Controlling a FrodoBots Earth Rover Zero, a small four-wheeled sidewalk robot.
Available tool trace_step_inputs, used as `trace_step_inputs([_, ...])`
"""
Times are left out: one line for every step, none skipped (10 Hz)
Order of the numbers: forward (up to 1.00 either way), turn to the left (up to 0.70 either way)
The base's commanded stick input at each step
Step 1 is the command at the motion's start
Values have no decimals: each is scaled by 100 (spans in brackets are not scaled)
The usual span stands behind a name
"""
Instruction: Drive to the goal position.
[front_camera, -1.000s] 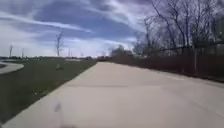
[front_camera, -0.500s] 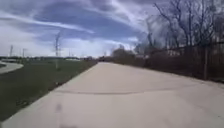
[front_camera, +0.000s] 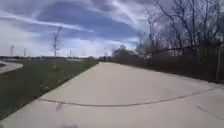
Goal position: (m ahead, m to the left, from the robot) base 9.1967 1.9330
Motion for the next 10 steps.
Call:
trace_step_inputs([100,1])
trace_step_inputs([100,1])
trace_step_inputs([100,1])
trace_step_inputs([100,3])
trace_step_inputs([100,2])
trace_step_inputs([100,11])
trace_step_inputs([100,33])
trace_step_inputs([100,41])
trace_step_inputs([100,1])
trace_step_inputs([100,1])
